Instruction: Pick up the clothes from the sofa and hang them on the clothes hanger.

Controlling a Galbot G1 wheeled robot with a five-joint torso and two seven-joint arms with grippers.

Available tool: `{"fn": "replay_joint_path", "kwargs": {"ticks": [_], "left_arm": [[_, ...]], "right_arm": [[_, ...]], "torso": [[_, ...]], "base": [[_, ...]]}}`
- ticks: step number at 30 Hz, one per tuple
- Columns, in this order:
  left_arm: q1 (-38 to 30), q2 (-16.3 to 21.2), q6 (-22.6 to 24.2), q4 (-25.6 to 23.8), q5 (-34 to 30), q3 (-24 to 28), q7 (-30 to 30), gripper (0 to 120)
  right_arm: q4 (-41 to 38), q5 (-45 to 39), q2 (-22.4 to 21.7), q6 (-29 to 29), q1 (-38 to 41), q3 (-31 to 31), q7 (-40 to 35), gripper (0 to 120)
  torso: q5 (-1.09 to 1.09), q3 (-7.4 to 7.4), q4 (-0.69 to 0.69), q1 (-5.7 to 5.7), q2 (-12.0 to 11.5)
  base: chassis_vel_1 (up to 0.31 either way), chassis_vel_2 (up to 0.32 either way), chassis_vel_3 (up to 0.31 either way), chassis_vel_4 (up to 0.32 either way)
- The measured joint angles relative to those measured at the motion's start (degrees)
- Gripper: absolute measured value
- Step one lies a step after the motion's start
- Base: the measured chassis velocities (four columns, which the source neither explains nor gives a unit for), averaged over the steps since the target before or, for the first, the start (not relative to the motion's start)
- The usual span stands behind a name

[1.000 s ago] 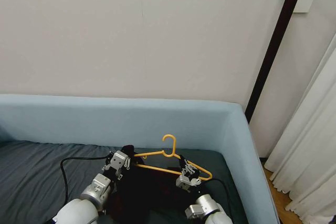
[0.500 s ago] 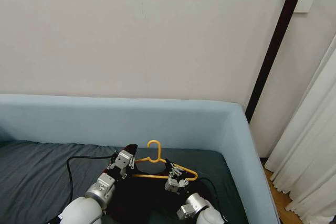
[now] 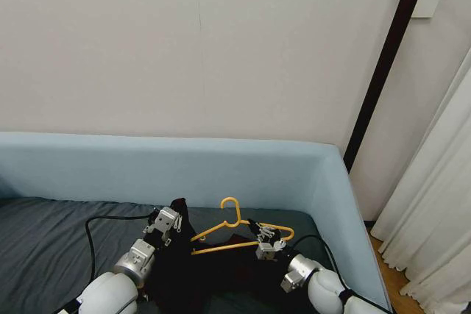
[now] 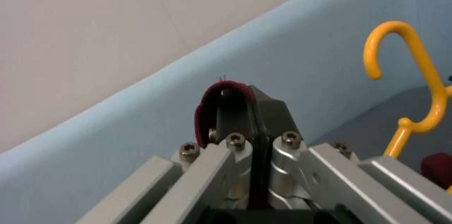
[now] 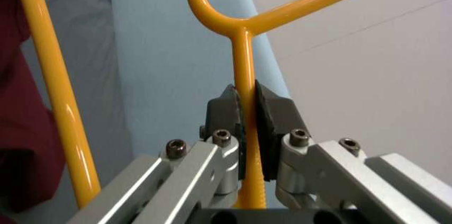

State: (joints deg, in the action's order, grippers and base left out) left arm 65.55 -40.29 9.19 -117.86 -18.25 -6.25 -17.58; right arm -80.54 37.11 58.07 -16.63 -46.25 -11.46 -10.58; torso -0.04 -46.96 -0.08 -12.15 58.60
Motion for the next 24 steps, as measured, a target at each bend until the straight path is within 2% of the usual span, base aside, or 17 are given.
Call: {"fn": "replay_joint_path", "kwargs": {"ticks": [7,14,18,24], "left_arm": [[0.4,0.0,-0.1,-0.2,0.0,0.0,0.3,0],[1.7,-0.2,-1.5,-0.3,0.8,-0.6,1.4,0],[2.9,-0.4,-2.4,-0.4,1.4,-1.2,2.1,0],[4.4,-0.5,-4.5,-0.7,2.0,-1.8,4.1,0]], "right_arm": [[-0.3,0.7,1.1,-4.9,0.6,0.4,1.1,4],[-0.4,-3.3,4.3,-10.3,3.0,-3.7,-1.6,4],[-0.3,-6.7,6.0,-8.9,4.3,-6.5,-6.6,4],[-0.9,-8.3,7.5,-0.5,5.1,-8.8,-13.9,4]], "torso": [[-0.01,0.00,0.01,0.00,0.0],[-0.02,0.01,0.02,0.00,0.0],[-0.02,0.01,0.02,0.00,0.0],[-0.01,0.01,0.01,0.00,0.0]], "base": [[0.000,0.000,0.000,0.000],[0.000,0.000,0.000,0.000],[0.000,0.000,0.000,0.000],[0.000,0.000,0.000,0.000]]}}
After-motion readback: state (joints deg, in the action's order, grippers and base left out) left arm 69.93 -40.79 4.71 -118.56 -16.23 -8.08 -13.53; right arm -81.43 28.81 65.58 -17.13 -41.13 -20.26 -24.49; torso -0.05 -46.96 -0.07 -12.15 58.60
